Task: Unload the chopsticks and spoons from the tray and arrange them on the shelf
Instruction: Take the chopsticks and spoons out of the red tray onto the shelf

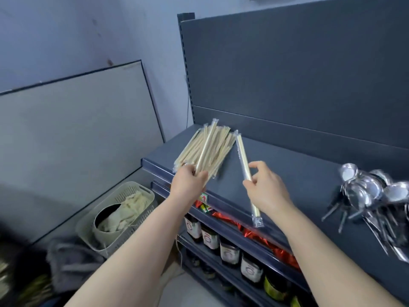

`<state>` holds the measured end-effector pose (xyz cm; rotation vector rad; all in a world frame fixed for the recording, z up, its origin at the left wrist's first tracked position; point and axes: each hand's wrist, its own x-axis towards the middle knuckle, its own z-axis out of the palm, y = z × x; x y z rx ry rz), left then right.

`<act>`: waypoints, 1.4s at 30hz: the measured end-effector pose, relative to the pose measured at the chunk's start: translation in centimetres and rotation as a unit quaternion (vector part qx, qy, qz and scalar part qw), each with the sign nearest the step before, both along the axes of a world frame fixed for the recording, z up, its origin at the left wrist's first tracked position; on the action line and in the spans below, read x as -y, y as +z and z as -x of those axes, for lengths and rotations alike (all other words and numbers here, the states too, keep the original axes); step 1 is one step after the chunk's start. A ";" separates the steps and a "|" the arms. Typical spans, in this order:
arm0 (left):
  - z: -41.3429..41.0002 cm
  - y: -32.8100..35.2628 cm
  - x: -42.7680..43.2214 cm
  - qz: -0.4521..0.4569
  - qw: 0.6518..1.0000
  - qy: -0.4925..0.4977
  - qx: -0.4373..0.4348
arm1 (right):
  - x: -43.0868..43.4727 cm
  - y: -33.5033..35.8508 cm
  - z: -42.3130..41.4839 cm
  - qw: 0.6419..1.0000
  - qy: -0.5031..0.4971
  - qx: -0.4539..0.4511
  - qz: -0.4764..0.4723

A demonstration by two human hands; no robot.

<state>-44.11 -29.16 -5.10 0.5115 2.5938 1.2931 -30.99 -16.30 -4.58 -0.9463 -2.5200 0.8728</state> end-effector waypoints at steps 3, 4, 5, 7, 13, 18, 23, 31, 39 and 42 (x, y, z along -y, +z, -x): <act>2.7 -0.3 -0.8 -0.009 1.000 -0.006 0.015 | -0.7 -0.9 2.8 1.000 -0.013 0.007 0.010; 3.4 -0.4 -1.4 -0.003 1.000 -0.007 0.017 | -1.2 -1.2 3.5 1.000 -0.021 0.011 0.015; 4.2 -0.4 -2.0 0.002 1.000 -0.007 0.016 | -1.6 -1.5 4.2 0.999 -0.028 0.014 0.020; 5.9 -0.3 -3.6 -0.002 1.000 -0.012 0.009 | -2.9 -2.1 6.0 0.999 -0.040 0.011 0.031; 11.7 1.2 -7.3 0.020 0.999 -0.032 0.013 | -5.6 -1.5 13.8 0.998 -0.047 -0.009 0.046; 14.8 1.1 -7.8 0.184 0.966 -0.086 -0.159 | -5.7 -1.3 18.1 0.999 0.006 0.033 0.014; 16.8 -0.6 -7.1 0.214 0.942 -0.178 -0.190 | -4.5 -2.4 19.5 0.995 0.031 0.074 -0.052; 18.7 0.1 -7.6 0.152 0.929 -0.245 -0.234 | -3.7 -1.4 18.6 0.989 -0.033 0.095 -0.106; 15.0 -1.2 -10.0 0.125 0.816 -0.424 -0.372 | -1.9 -1.7 11.9 0.939 -0.161 0.228 -0.202; 11.1 -1.8 -11.0 0.128 0.783 -0.497 -0.352 | -0.6 -2.0 7.6 0.926 -0.203 0.268 -0.174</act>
